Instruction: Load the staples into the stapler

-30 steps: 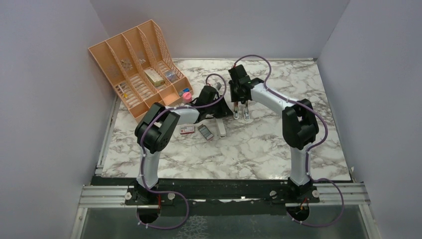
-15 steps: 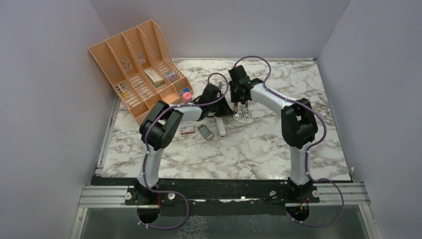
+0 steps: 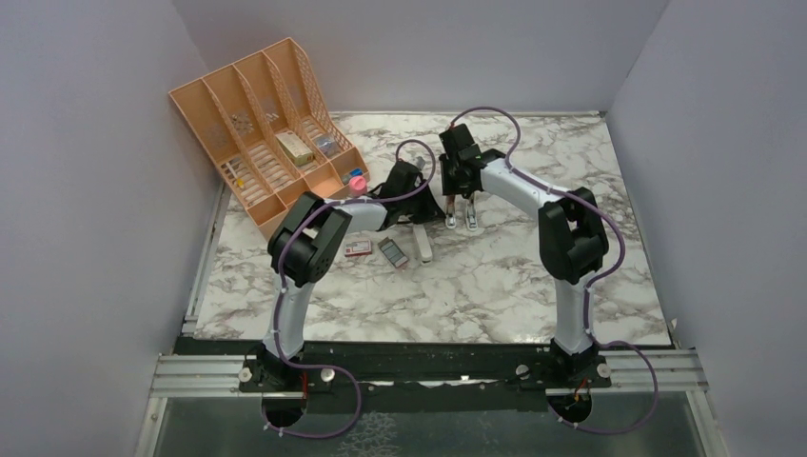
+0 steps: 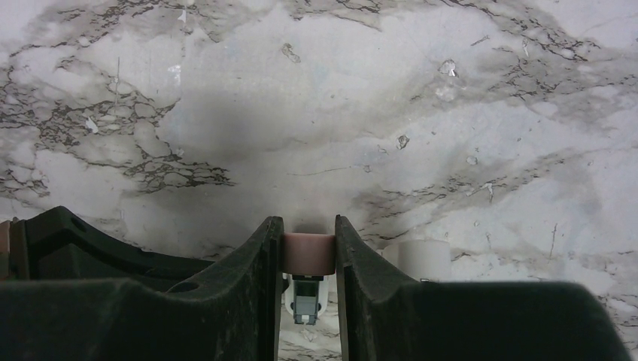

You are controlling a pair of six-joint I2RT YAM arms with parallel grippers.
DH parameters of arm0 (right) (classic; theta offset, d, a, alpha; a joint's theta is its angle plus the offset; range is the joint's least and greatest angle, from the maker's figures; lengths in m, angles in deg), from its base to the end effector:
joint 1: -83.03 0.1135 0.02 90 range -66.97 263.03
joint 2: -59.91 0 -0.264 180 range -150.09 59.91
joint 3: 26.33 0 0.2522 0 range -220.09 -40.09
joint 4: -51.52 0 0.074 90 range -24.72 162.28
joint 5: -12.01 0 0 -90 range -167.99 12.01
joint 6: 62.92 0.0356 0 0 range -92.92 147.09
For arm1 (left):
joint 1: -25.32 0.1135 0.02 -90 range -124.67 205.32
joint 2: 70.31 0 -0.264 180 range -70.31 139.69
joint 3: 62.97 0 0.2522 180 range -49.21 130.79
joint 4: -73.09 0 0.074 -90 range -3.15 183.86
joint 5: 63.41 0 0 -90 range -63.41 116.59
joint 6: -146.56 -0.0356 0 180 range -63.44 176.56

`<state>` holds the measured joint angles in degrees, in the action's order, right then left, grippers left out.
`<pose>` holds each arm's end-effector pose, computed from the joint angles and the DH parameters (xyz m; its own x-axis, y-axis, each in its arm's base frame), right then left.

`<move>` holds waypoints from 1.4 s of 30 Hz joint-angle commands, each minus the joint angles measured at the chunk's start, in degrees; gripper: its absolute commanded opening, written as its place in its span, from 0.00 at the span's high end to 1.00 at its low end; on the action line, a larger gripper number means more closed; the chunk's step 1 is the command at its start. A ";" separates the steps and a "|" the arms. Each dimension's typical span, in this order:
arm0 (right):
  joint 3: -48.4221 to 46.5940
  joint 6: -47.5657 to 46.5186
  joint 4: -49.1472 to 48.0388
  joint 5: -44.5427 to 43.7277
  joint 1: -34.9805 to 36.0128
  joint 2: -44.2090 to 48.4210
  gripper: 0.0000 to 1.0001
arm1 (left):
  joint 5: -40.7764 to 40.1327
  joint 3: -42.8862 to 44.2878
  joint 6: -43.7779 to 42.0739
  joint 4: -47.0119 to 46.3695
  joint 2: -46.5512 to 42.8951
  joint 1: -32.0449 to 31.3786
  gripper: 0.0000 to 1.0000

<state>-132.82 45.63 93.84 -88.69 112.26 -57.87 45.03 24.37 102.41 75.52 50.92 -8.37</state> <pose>0.4003 0.2164 0.2100 -0.7881 -0.0828 -0.6100 -0.1403 0.9890 0.0470 0.3707 -0.2607 0.1348 -0.8730 -0.2361 -0.4268 0.1606 0.6871 -0.7086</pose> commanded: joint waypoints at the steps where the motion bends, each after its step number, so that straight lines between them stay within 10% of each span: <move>1: 0.55 1.99 -2.10 2.71 -0.23 -0.09 0.73 | 1.82 0.88 0.73 0.45 2.17 -0.23 0.95; 42: 19.34 7.74 -2.89 2.33 5.45 8.19 0.75 | 0.10 3.17 2.28 5.17 5.69 -0.23 1.00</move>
<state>-115.80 50.79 87.46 -89.49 115.41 -49.06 47.02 28.04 105.21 79.22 53.46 -7.80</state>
